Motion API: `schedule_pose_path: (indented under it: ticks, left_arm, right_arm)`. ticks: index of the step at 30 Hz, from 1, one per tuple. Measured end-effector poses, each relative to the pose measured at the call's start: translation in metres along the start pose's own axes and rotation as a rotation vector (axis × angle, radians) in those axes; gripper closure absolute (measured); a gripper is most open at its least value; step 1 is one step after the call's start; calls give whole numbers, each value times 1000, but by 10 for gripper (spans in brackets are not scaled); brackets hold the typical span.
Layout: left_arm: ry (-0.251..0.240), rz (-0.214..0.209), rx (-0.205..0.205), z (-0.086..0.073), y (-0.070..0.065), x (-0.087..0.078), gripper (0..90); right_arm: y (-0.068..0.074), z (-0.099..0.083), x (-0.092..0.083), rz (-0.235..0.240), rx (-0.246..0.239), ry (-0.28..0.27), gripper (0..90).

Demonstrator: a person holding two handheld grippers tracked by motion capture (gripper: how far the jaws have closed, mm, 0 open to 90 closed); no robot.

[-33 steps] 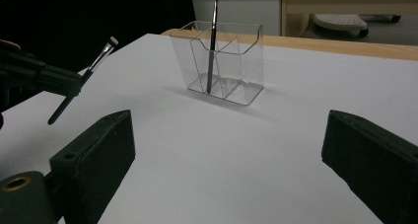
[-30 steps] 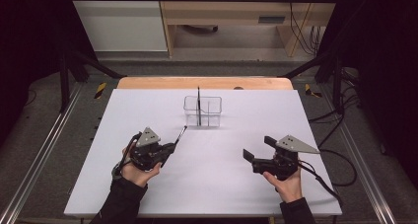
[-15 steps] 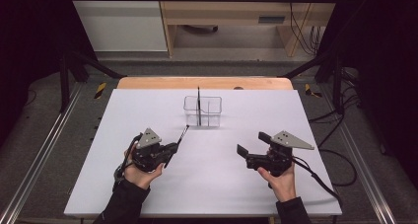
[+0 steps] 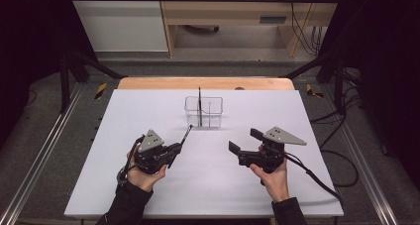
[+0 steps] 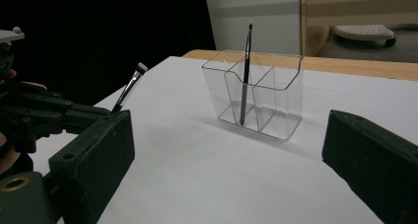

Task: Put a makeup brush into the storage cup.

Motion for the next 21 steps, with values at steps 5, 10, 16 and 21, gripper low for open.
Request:
schedule_pose_path:
  ticks: [5, 10, 16, 21]
  left_arm:
    - [-6, -1, 5, 1, -2, 0, 832]
    - [-14, -7, 13, 3, -5, 1, 832]
    - [-23, -3, 22, 7, -8, 1, 832]
    - [-37, -3, 21, 11, -9, 0, 832]
  right_arm:
    - [6, 4, 4, 19, 3, -1, 63]
    - [8, 5, 8, 26, 10, 4, 62]
    - [15, 10, 11, 43, 8, 0, 65]
    - [18, 13, 13, 50, 16, -9, 70]
Point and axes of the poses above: each handheld gripper's, and its own axes: x roughly forward along the jaws, z roughly out of its top, y roughly to its left, the point moved 6 cm from there along x, roughly forward along the jaws, and after that the axes turned 14 degrees about y, right-handed, at the moved point
